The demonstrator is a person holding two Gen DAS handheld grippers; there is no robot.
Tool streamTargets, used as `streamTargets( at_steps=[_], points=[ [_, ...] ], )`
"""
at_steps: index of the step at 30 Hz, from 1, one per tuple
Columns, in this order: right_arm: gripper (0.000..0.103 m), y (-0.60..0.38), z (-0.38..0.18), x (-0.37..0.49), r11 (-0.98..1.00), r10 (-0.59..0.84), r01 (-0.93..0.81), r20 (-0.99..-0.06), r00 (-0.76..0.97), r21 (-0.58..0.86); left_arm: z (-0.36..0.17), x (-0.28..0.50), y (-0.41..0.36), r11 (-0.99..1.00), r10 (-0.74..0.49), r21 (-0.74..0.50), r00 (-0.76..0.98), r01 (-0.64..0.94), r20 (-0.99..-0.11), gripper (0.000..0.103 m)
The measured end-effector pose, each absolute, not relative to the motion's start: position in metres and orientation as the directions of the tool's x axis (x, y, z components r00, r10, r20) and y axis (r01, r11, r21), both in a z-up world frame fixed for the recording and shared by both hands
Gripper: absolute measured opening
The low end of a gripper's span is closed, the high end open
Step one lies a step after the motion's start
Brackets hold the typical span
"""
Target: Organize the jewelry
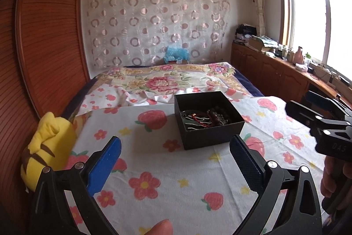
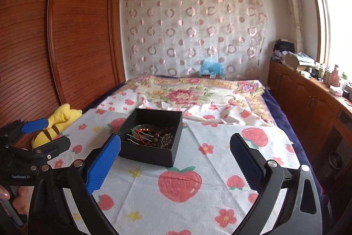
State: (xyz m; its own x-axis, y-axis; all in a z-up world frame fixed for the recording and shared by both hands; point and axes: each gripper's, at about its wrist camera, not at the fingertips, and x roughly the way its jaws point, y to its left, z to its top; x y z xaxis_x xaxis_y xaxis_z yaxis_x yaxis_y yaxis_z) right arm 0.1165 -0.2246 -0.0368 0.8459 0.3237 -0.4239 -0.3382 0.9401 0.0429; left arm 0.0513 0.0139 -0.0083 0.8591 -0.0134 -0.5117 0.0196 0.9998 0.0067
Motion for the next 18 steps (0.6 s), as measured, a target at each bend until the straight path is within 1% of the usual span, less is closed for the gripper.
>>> streamTargets(
  at_steps=[4,9,18],
  points=[
    [0.1,-0.236,-0.036,0.101,0.947,0.314,-0.314,-0.406,0.858,0.068,-0.006,0.041,0.015,1.0,0.006,0.016,0.863,0.003,-0.505,0.095],
    [0.1,-0.246,-0.041,0.09,0.954,0.292,-0.29,-0.412,0.863,0.069,-0.003,0.032,0.015,0.999,0.018,0.032,0.87,-0.003,-0.492,0.095],
    [0.1,-0.248,-0.043,0.088,0.955,0.29,-0.289,-0.413,0.863,0.067,-0.004,0.03,0.018,1.0,0.01,0.012,0.867,-0.005,-0.498,0.095]
  ],
)
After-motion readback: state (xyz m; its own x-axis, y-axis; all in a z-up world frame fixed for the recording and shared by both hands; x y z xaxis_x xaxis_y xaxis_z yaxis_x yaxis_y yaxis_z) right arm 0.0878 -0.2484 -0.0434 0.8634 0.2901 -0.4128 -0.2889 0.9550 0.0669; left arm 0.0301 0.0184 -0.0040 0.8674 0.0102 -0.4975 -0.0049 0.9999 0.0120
